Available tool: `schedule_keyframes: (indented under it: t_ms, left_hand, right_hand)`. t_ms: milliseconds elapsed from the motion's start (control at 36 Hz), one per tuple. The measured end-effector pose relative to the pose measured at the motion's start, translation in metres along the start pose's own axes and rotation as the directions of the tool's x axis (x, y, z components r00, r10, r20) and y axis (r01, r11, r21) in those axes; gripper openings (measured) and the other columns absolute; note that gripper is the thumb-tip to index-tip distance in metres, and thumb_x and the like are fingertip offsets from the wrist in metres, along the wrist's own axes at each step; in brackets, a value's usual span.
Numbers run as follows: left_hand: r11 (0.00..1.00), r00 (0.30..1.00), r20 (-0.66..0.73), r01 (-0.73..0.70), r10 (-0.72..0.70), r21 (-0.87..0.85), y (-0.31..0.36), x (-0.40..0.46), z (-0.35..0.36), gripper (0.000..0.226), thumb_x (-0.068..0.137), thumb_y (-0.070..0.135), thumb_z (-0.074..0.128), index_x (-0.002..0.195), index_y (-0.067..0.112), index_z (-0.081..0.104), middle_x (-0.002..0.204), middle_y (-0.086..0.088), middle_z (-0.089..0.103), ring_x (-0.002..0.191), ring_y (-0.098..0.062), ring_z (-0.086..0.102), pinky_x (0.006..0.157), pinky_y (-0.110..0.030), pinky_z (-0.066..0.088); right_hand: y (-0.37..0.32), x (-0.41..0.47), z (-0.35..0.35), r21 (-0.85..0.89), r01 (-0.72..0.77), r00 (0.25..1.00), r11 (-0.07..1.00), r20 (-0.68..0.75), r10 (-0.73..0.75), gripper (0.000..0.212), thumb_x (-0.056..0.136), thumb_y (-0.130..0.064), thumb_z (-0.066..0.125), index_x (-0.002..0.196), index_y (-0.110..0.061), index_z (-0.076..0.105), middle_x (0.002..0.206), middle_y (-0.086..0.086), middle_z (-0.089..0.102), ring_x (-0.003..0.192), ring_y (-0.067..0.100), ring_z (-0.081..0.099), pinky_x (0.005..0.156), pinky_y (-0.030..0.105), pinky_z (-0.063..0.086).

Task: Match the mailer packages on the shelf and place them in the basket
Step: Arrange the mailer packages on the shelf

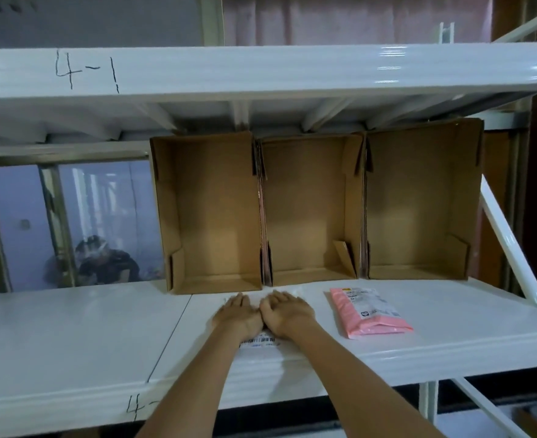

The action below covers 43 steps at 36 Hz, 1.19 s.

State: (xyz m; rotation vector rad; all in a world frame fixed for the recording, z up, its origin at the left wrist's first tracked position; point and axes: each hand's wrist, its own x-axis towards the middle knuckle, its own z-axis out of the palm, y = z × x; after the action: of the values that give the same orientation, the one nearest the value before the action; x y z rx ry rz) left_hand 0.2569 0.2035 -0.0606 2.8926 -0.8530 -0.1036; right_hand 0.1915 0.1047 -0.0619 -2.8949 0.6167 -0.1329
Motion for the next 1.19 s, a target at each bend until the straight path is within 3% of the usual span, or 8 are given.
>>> schedule_keyframes:
  t_ms: [83,167,528,667,806,944,1083,1194]
  left_hand:
    - [0.997,0.997,0.012,0.077,-0.077,-0.032,0.003,-0.002,0.001,0.079,0.093,0.064,0.01,0.154,0.015,-0.001,0.162,0.0,-0.006,0.149,-0.016,-0.003,0.122,-0.036,0.002]
    - [0.996,0.996,-0.011,0.093,-0.093,-0.019,0.004,0.0,0.003,0.076,0.096,0.059,0.011,0.154,0.012,0.0,0.162,-0.001,-0.005,0.149,-0.017,-0.001,0.122,-0.035,0.004]
    - [0.994,0.994,-0.025,-0.107,0.107,-0.009,-0.002,-0.037,0.007,0.061,0.102,0.04,0.012,0.154,0.011,0.002,0.162,-0.003,-0.005,0.149,-0.015,-0.003,0.122,-0.034,0.004]
    - [0.99,0.99,-0.044,-0.137,0.137,-0.012,0.002,-0.067,0.009,0.059,0.103,0.036,0.016,0.154,0.011,0.001,0.162,-0.003,-0.004,0.149,-0.014,-0.002,0.122,-0.032,0.002]
    - [0.99,0.989,-0.05,-0.139,0.138,-0.022,0.004,-0.082,0.006,0.056,0.103,0.033,0.016,0.154,0.014,0.003,0.162,-0.001,0.001,0.149,-0.014,0.001,0.122,-0.032,0.003]
    - [0.991,0.99,-0.041,-0.134,0.134,0.001,0.004,-0.087,0.001,0.059,0.102,0.031,0.02,0.154,0.014,0.002,0.162,-0.002,0.004,0.149,-0.015,0.006,0.122,-0.032,0.006]
    - [0.991,0.992,-0.002,-0.124,0.125,0.04,0.002,-0.083,0.001,0.061,0.102,0.039,0.019,0.154,0.014,0.0,0.162,-0.001,-0.003,0.149,-0.013,-0.001,0.122,-0.031,0.002]
    - [0.995,0.995,0.002,-0.098,0.098,0.018,-0.005,-0.084,0.001,0.057,0.103,0.035,0.012,0.154,0.013,-0.001,0.162,0.0,-0.006,0.149,-0.013,-0.002,0.122,-0.034,0.003]
  right_hand:
    - [0.003,-0.002,0.003,-0.007,-0.117,0.993,0.993,-0.019,0.117,0.071,0.098,-0.053,0.008,0.155,-0.012,0.009,0.163,0.003,0.004,0.15,0.017,0.004,0.121,0.036,0.007]
    - [0.004,-0.002,0.005,-0.013,-0.153,0.988,0.988,-0.032,0.152,0.071,0.098,-0.052,0.01,0.155,-0.009,0.007,0.163,0.004,0.003,0.15,0.018,0.003,0.121,0.038,0.005]
    - [0.005,-0.003,0.002,-0.025,-0.155,0.987,0.988,-0.035,0.154,0.069,0.099,-0.047,0.017,0.155,-0.01,0.007,0.163,0.004,0.002,0.15,0.02,0.003,0.121,0.041,0.005]
    - [-0.002,-0.008,-0.001,-0.089,-0.147,0.984,0.985,-0.118,0.136,0.067,0.097,-0.045,0.022,0.153,-0.008,0.023,0.161,0.007,0.017,0.149,0.021,0.009,0.121,0.043,0.006]
    - [-0.009,-0.019,0.001,-0.13,0.019,0.949,0.991,-0.311,-0.059,0.052,0.1,-0.035,0.023,0.138,-0.01,0.049,0.149,0.013,0.041,0.143,0.023,0.026,0.115,0.037,0.021]
    - [-0.009,-0.038,0.0,0.12,0.191,0.979,0.974,-0.094,-0.18,0.055,0.104,-0.038,0.011,0.14,-0.015,0.046,0.15,0.006,0.04,0.138,0.019,0.035,0.113,0.038,0.028]
    - [0.001,-0.053,0.001,-0.156,0.282,0.959,0.947,0.032,-0.281,0.057,0.104,-0.04,0.019,0.155,-0.017,0.012,0.162,0.009,0.011,0.15,0.026,0.008,0.121,0.043,0.014]
    - [0.017,-0.058,0.0,-0.154,0.214,0.975,0.964,0.097,-0.201,0.062,0.103,-0.043,0.013,0.155,-0.009,0.005,0.163,0.011,-0.002,0.15,0.026,-0.003,0.122,0.044,0.008]
